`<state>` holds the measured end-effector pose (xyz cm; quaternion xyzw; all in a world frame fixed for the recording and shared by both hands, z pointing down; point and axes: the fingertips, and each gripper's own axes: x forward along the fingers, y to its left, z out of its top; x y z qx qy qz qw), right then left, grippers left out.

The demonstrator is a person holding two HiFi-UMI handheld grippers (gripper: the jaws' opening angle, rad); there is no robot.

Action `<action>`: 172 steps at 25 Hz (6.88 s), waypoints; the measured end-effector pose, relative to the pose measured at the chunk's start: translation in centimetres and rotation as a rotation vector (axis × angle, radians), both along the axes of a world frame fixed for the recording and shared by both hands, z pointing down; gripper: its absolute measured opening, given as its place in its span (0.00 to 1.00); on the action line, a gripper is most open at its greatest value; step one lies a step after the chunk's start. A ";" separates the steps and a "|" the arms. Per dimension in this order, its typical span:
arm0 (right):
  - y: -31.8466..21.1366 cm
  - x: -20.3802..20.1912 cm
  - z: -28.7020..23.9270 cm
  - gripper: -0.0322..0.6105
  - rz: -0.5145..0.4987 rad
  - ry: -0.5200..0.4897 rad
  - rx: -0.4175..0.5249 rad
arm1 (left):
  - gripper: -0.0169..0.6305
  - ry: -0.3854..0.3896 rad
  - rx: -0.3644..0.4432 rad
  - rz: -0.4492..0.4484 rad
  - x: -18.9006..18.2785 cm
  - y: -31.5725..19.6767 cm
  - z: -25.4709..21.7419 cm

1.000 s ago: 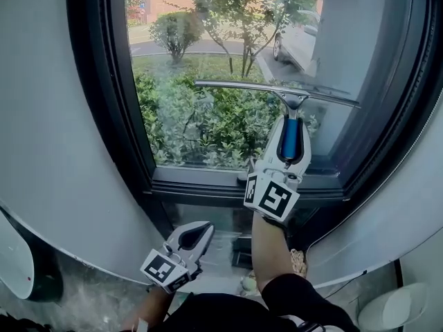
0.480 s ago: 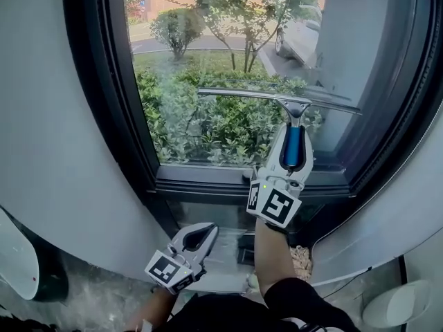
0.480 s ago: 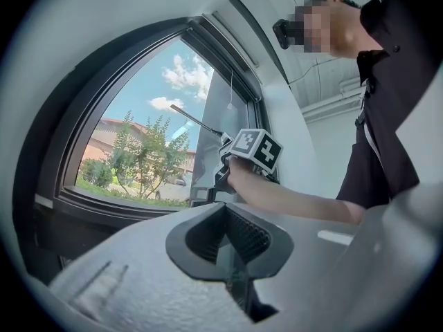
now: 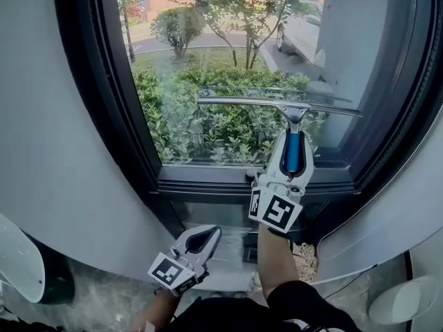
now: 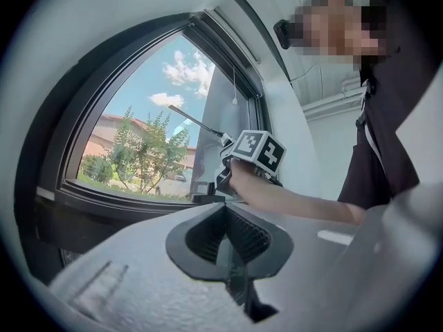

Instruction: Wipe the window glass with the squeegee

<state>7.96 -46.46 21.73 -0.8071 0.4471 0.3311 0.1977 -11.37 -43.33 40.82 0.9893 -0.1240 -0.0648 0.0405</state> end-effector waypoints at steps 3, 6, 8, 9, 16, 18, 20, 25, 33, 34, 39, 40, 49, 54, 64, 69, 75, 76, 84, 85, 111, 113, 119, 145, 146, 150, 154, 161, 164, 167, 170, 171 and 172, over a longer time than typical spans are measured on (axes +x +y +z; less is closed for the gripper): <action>0.0 -0.1 0.4 0.26 -0.002 0.001 -0.007 | 0.03 -0.002 -0.004 -0.001 0.0 0.1 0.1; 0.1 0.1 0.8 0.26 0.000 -0.004 -0.012 | 0.03 -0.011 0.001 0.003 0.1 0.3 0.1; 0.2 0.1 0.9 0.26 0.000 -0.006 -0.015 | 0.03 -0.017 0.004 0.000 0.0 0.3 0.0; 0.2 0.1 1.0 0.26 0.000 -0.007 -0.017 | 0.03 -0.018 0.003 -0.003 -0.1 0.2 0.0; 0.3 0.2 1.8 0.26 0.004 -0.012 -0.036 | 0.03 0.002 0.000 -0.001 -0.1 -0.1 0.2; 0.3 0.1 2.1 0.26 0.004 -0.007 -0.044 | 0.03 0.005 0.006 0.003 -0.1 0.0 0.2; 0.2 0.0 2.4 0.26 0.002 -0.004 -0.055 | 0.03 -0.001 0.003 0.004 -0.2 0.1 0.5; 0.5 0.2 3.4 0.26 0.007 -0.023 -0.066 | 0.03 -0.004 -0.005 0.019 -0.3 0.5 0.8; 0.6 0.1 5.0 0.26 0.009 -0.033 -0.092 | 0.03 -0.015 -0.016 0.024 -0.6 0.4 1.6; 0.6 0.1 5.1 0.26 0.010 -0.034 -0.092 | 0.03 -0.014 -0.016 0.024 -0.6 0.4 1.6; 0.6 0.1 5.8 0.26 0.009 -0.043 -0.110 | 0.03 -0.020 -0.034 0.025 -0.8 0.6 2.1; 0.7 0.1 6.0 0.26 0.009 -0.046 -0.115 | 0.03 -0.022 -0.037 0.027 -0.8 0.7 2.3; 0.7 -0.1 8.2 0.26 0.007 -0.072 -0.156 | 0.03 -0.039 -0.075 0.037 -1.0 1.1 4.0; 0.8 0.0 9.4 0.26 0.009 -0.081 -0.181 | 0.03 -0.045 -0.096 0.038 -1.2 1.5 4.8; 0.9 0.1 10.9 0.26 0.004 -0.109 -0.213 | 0.03 -0.061 -0.102 0.042 -1.0 1.6 5.1; 0.9 0.1 11.8 0.26 0.001 -0.114 -0.242 | 0.03 -0.064 -0.095 0.039 -1.2 2.0 5.2; 1.0 0.1 12.5 0.26 -0.017 -0.100 -0.282 | 0.03 -0.064 -0.104 0.006 -0.4 2.8 5.4; 1.1 0.0 12.6 0.26 -0.025 -0.101 -0.284 | 0.03 -0.066 -0.100 -0.001 -0.3 3.0 5.3; 2.0 1.1 12.8 0.26 -0.074 -0.151 -0.260 | 0.03 -0.053 -0.051 -0.062 0.0 4.4 4.2; 2.0 0.9 11.9 0.26 -0.079 -0.139 -0.241 | 0.03 -0.047 -0.044 -0.068 -0.2 4.3 4.0; -5.3 -9.4 -21.0 0.26 -0.112 0.083 0.298 | 0.03 0.071 0.172 0.003 -3.7 -1.4 -3.7; -6.0 -9.8 -22.2 0.26 -0.098 0.099 0.312 | 0.03 0.072 0.186 0.008 -3.6 -1.5 -3.7; -7.2 -10.1 -23.8 0.26 -0.075 0.090 0.330 | 0.03 0.081 0.209 0.001 -3.8 -2.4 -4.4; -8.0 -11.6 -19.2 0.26 -0.043 0.130 0.263 | 0.03 0.075 0.141 0.000 -4.5 -2.1 -3.0; -8.0 -11.6 -19.0 0.26 -0.043 0.128 0.260 | 0.03 0.075 0.140 -0.001 -4.6 -2.0 -3.0; -7.8 -11.6 -18.5 0.26 -0.045 0.125 0.250 | 0.03 0.065 0.141 -0.005 -4.9 -1.6 -2.9; -7.6 -11.6 -18.0 0.26 -0.047 0.119 0.243 | 0.03 0.063 0.141 -0.014 -5.0 -1.4 -2.9; -7.6 -11.7 -17.0 0.26 -0.037 0.117 0.226 | 0.03 0.069 0.120 -0.031 -5.5 -1.4 -2.6; -7.7 -11.8 -16.3 0.26 -0.036 0.117 0.218 | 0.03 0.068 0.094 -0.040 -6.0 -1.6 -2.4; -7.8 -11.8 -16.0 0.26 -0.028 0.126 0.211 | 0.03 0.082 0.099 -0.048 -6.1 -1.8 -2.1; -7.7 -11.8 -15.6 0.26 -0.028 0.124 0.202 | 0.03 0.085 0.098 -0.053 -6.1 -1.7 -2.1; -7.7 -11.8 -15.5 0.26 -0.028 0.123 0.200 | 0.03 0.086 0.097 -0.056 -6.1 -1.6 -2.0; -7.7 -11.8 -15.3 0.26 -0.028 0.122 0.197 | 0.03 0.085 0.096 -0.058 -6.2 -1.6 -2.0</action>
